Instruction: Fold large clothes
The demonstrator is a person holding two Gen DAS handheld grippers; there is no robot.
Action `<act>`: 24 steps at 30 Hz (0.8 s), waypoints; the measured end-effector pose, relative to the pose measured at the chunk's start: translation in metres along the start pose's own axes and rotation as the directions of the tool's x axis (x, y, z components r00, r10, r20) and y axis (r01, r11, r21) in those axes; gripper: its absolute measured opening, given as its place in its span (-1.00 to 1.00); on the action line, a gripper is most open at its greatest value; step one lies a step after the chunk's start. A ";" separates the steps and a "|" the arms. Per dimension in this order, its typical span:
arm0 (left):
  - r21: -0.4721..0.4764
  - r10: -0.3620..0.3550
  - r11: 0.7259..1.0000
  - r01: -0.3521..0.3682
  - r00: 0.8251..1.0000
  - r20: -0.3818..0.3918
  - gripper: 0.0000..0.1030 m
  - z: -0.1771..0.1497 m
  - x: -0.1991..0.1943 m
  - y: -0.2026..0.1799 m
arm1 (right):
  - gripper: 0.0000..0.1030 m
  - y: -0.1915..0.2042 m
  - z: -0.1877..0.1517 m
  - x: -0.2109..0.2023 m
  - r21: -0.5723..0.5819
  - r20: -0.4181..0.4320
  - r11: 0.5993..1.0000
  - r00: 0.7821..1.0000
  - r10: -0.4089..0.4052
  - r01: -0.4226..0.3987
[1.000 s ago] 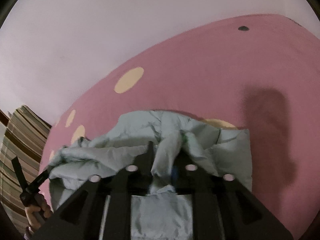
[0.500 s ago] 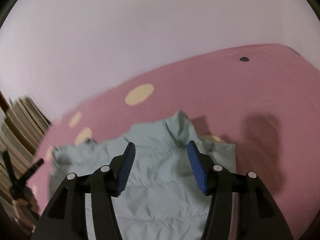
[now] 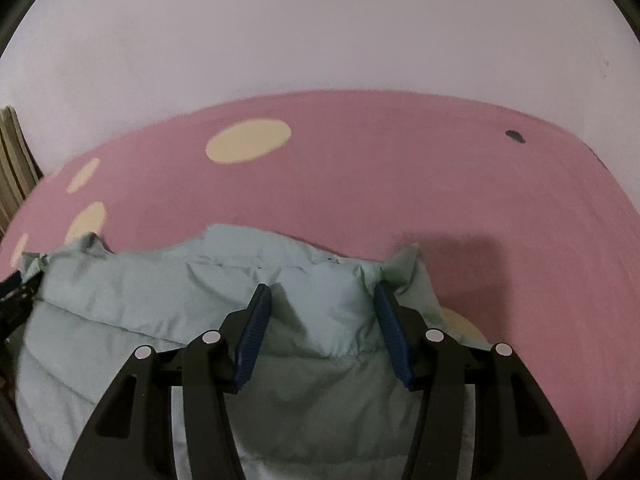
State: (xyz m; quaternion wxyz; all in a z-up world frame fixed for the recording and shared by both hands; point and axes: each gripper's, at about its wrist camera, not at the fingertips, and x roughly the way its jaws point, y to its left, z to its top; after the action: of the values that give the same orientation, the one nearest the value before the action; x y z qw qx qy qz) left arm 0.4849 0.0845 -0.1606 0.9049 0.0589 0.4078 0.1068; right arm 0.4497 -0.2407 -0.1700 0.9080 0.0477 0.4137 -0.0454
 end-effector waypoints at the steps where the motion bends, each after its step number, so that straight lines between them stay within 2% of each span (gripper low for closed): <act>1: -0.003 0.006 1.000 -0.006 1.000 -0.005 0.41 0.000 0.004 -0.001 | 0.04 -0.001 -0.001 0.008 0.002 -0.015 1.000 1.000 -0.006 0.006; 6: 0.001 0.012 1.000 -0.012 1.000 -0.025 0.46 -0.001 0.021 -0.007 | 0.06 -0.003 -0.006 0.029 0.017 -0.031 1.000 0.999 -0.014 0.014; 15: -0.051 -0.020 0.999 0.016 0.998 -0.062 0.62 -0.004 0.038 -0.001 | 0.09 0.001 -0.011 0.034 0.014 0.001 0.999 0.999 -0.040 0.040; 19: -0.038 -0.001 0.999 -0.002 0.998 -0.069 0.61 0.004 0.022 0.000 | 0.09 0.002 -0.007 0.029 0.011 0.003 0.999 0.999 -0.044 0.044; 21: -0.076 -0.035 0.997 0.031 0.998 -0.061 0.61 0.005 0.003 0.004 | 0.09 0.006 -0.003 0.013 -0.003 0.034 0.998 0.998 -0.056 0.056; 24: -0.108 -0.107 0.989 0.103 0.994 -0.030 0.61 0.004 -0.024 -0.002 | 0.09 0.016 -0.004 -0.017 0.006 0.097 1.000 0.995 -0.021 0.020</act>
State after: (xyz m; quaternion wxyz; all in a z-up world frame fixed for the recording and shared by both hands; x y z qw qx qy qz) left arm 0.4724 0.0767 -0.1410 0.9037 -0.0130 0.4201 0.0815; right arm 0.4375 -0.2232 -0.1589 0.9264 0.0437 0.3694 -0.0581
